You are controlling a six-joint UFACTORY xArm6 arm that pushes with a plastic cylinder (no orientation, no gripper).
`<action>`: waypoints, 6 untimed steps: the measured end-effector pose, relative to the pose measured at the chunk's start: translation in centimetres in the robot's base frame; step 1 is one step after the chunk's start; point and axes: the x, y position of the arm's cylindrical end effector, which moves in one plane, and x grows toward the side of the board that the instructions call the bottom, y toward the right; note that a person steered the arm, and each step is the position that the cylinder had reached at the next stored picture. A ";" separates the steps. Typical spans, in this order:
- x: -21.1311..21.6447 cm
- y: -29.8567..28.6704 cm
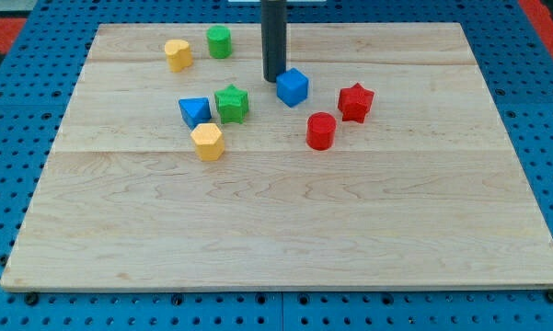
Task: Push the green star into a yellow heart
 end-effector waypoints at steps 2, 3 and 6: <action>5.5 -7.1; 3.7 -11.5; 5.7 -2.4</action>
